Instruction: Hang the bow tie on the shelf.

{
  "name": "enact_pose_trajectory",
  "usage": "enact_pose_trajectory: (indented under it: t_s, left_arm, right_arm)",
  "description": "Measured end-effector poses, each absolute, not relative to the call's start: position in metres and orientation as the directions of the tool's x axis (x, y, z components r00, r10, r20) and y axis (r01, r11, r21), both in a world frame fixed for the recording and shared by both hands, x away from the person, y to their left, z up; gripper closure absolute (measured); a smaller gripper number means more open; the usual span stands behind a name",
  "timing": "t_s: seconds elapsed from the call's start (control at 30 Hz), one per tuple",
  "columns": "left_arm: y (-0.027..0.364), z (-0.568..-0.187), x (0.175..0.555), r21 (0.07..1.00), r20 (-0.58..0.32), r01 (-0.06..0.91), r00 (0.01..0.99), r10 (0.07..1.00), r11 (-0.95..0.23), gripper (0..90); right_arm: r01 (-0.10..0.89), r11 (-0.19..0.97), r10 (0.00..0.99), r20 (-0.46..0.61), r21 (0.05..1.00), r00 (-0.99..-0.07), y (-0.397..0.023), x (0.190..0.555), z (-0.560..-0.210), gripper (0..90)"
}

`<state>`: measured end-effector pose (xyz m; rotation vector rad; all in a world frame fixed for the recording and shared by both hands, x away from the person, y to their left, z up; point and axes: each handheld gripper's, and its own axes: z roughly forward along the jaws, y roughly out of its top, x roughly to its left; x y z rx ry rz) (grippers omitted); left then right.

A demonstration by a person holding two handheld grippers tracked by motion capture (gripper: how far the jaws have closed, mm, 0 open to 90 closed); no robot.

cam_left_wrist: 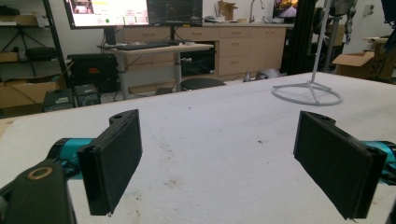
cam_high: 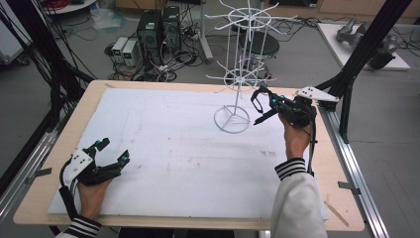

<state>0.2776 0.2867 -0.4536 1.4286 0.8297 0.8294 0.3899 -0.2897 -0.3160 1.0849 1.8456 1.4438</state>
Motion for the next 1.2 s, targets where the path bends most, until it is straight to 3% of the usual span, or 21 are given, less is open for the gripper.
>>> enact_pose_trajectory:
  t_s: [0.47, 0.6, 0.63, 0.67, 0.77, 1.2]
  left_arm:
    - [0.286, -0.454, 0.277, 1.000, 0.015, 0.009, 0.485, 0.874, -0.022, 15.8]
    - [0.287, -0.454, 0.278, 1.000, 0.014, 0.015, 0.484, 0.875, -0.024, 15.7]
    - [0.286, -0.453, 0.278, 1.000, 0.012, 0.019, 0.481, 0.877, -0.024, 15.7]
    - [0.286, -0.453, 0.278, 1.000, 0.012, 0.018, 0.478, 0.878, -0.023, 15.7]
    - [0.286, -0.453, 0.278, 1.000, 0.013, 0.017, 0.478, 0.878, -0.024, 15.7]
    - [0.286, -0.453, 0.278, 0.999, 0.017, 0.017, 0.478, 0.878, -0.029, 15.7]
  right_arm:
    - [0.264, 0.118, 0.865, 0.031, 0.957, -0.501, -0.286, 0.391, -0.317, 59.4]
    - [0.249, 0.145, 0.871, -0.005, 0.958, -0.490, -0.283, 0.386, -0.315, 38.7]
    - [0.249, 0.145, 0.871, -0.005, 0.958, -0.490, -0.283, 0.386, -0.315, 38.7]
    - [0.245, 0.145, 0.881, -0.012, 0.959, -0.474, -0.282, 0.383, -0.313, 25.9]
    - [0.246, 0.181, 0.891, -0.053, 0.952, -0.451, -0.280, 0.378, -0.311, 12.4]
    - [0.119, 0.128, 0.864, -0.052, 0.985, -0.502, -0.286, 0.316, -0.325, 9.4]
